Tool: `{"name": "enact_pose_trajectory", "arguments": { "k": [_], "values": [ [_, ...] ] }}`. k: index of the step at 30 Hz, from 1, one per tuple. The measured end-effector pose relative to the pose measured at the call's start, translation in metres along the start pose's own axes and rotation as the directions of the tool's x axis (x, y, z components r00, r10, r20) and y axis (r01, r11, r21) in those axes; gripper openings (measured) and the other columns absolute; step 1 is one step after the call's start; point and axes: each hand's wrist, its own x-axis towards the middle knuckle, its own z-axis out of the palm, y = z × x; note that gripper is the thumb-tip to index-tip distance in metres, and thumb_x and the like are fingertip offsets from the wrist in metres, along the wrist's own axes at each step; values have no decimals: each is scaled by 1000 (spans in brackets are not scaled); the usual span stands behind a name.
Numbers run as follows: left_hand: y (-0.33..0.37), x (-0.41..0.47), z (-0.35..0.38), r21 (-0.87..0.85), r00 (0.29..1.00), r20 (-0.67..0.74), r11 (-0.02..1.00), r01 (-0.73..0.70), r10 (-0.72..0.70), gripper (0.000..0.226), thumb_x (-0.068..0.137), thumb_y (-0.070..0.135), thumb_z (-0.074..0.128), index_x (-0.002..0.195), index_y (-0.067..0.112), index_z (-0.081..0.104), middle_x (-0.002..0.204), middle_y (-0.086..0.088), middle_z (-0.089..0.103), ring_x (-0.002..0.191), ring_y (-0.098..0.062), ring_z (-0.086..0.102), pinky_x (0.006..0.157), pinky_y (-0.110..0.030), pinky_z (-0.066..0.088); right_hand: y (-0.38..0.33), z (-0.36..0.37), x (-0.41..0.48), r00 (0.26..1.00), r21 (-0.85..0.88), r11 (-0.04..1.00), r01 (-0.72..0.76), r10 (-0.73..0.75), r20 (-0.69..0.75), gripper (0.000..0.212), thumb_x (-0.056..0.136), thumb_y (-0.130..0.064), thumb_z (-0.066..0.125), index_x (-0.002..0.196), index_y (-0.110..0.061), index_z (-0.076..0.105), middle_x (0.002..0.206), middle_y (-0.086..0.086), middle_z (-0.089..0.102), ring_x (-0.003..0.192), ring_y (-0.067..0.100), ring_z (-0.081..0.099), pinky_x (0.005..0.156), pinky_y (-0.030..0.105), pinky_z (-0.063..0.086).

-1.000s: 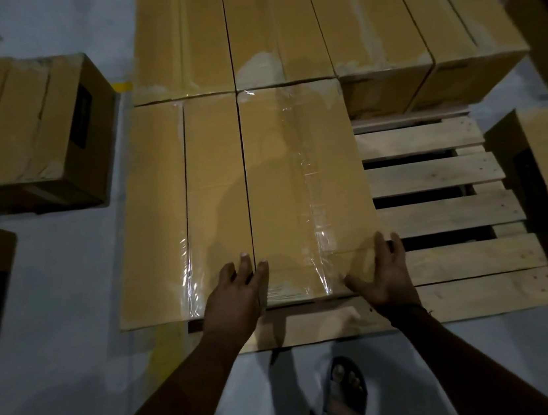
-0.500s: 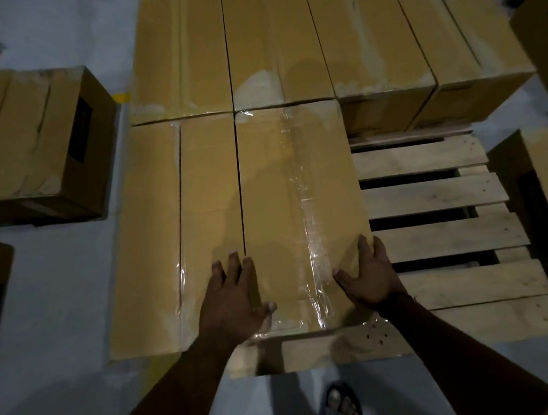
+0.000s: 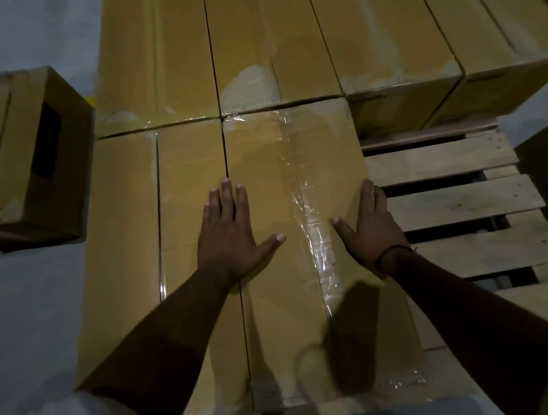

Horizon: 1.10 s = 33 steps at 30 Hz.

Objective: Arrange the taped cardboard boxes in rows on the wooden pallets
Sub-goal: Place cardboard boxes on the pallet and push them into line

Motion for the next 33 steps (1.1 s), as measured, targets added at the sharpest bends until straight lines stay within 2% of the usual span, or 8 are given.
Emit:
{"name": "enact_pose_trajectory", "arguments": {
  "k": [3, 6, 9, 15, 21, 28, 31, 33],
  "values": [
    [0, 13, 6, -7, 999, -41, 1000, 7, -7, 122, 81, 97, 26, 163, 14, -11, 168, -14, -24, 155, -31, -22, 127, -48, -4, -3, -10, 26, 999, 130, 991, -36, 34, 18, 93, 100, -56, 48, 160, -23, -15, 168, 7, 9, 137, 37, 44, 112, 48, 40],
    [0, 14, 13, -30, 995, -97, 999, 17, -20, 120, 83, 94, 31, 164, 14, -6, 169, -15, -20, 156, -29, -21, 128, -49, -1, -14, -13, 52, 991, 317, 942, -111, 129, -34, 80, 103, -45, 49, 163, -19, 1, 162, 9, 29, 140, 34, 42, 115, 46, 37],
    [-1, 17, 18, -47, 993, -115, 999, 5, -11, 118, 84, 92, 35, 164, 15, -4, 169, -15, -19, 156, -28, -20, 128, -49, 0, -15, -9, 64, 988, 264, 961, -84, 116, -106, 70, 104, -42, 48, 160, -16, 15, 158, 8, 38, 136, 33, 47, 113, 46, 41],
    [0, 21, 23, -26, 991, -133, 1000, 7, -10, 114, 86, 90, 37, 165, 15, 2, 170, -15, -15, 157, -29, -17, 128, -50, 2, -12, -5, 74, 987, 261, 964, -59, 94, -127, 63, 106, -39, 43, 160, -22, 14, 157, 6, 38, 131, 34, 52, 110, 48, 43],
    [-2, 23, 22, -8, 993, -117, 1000, 21, -22, 113, 86, 91, 34, 165, 16, 3, 170, -15, -14, 157, -30, -16, 128, -50, 2, -22, -7, 67, 988, 78, 994, -72, 82, -130, 76, 106, -49, 37, 162, -16, -2, 162, 9, 26, 130, 38, 49, 106, 49, 42],
    [0, 7, 23, 12, 996, -84, 1000, -14, 15, 104, 93, 83, 31, 164, 15, -1, 168, -19, -18, 156, -32, -18, 127, -52, 1, -10, 20, 1, 992, -398, 917, -23, -28, -122, 87, 99, -69, 18, 161, -9, 5, 166, 25, 3, 149, 43, 20, 111, 54, 34],
    [11, -36, 28, -27, 998, -56, 999, -35, 34, 99, 96, 76, 36, 165, 14, 1, 168, -19, -18, 157, -31, -17, 127, -53, 5, 3, 31, -45, 993, -435, 900, 19, -67, -97, 86, 100, -67, 26, 161, -7, 17, 167, 26, 5, 142, 48, 30, 102, 53, 41],
    [22, -77, 34, -22, 1000, -19, 999, -25, 25, 98, 97, 74, 37, 164, 13, 0, 168, -18, -19, 157, -32, -17, 127, -53, 7, 11, 36, -81, 995, -425, 904, 43, -76, -62, 87, 98, -67, 31, 162, -12, 13, 169, 19, -1, 137, 47, 34, 100, 51, 42]
  ]
}}
